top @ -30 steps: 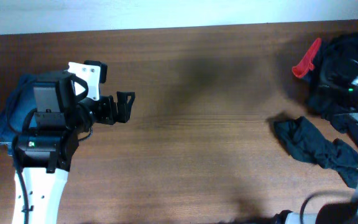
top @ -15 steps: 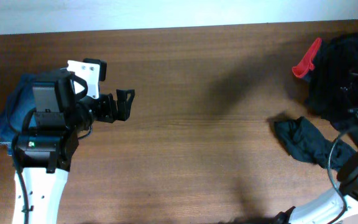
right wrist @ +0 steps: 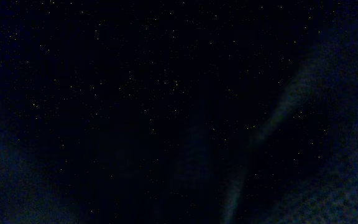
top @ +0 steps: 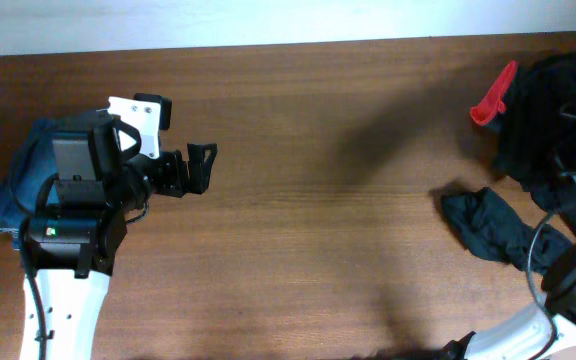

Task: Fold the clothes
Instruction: 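Reach the right gripper to the black T-shirt and grasp it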

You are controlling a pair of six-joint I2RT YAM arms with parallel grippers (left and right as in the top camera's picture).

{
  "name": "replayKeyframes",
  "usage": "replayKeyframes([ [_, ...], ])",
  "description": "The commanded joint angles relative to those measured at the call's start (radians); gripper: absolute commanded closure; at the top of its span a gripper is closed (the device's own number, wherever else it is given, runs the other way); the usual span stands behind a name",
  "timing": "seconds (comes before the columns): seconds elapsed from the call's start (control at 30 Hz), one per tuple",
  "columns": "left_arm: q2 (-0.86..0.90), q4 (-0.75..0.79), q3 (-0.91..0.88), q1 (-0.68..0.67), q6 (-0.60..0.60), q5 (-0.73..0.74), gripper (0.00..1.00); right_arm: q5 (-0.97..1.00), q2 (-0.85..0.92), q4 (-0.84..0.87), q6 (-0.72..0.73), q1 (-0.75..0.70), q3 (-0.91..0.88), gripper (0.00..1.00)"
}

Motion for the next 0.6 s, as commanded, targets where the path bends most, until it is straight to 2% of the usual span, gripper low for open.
replayKeyframes([
  [0.0,0.002,0.003,0.019,0.002,0.019,-0.007,0.01,-0.060,-0.228,0.003,0.006,0.000,0.019,0.96],
  [0.13,0.002,0.003,0.019,0.002,0.019,-0.007,0.01,-0.166,-0.505,0.039,0.049,0.014,0.019,0.96],
  [0.3,0.002,0.003,0.019,0.002,0.019,-0.007,0.01,-0.212,-0.695,0.124,0.045,0.107,0.019,0.96],
  [0.43,0.002,0.002,0.019,0.002,0.019,-0.007,0.01,-0.212,-0.775,0.161,0.045,0.235,0.019,0.96],
  [0.57,0.002,0.002,0.019,0.002,0.019,-0.007,0.01,-0.201,-0.776,0.164,0.049,0.380,0.019,0.96],
])
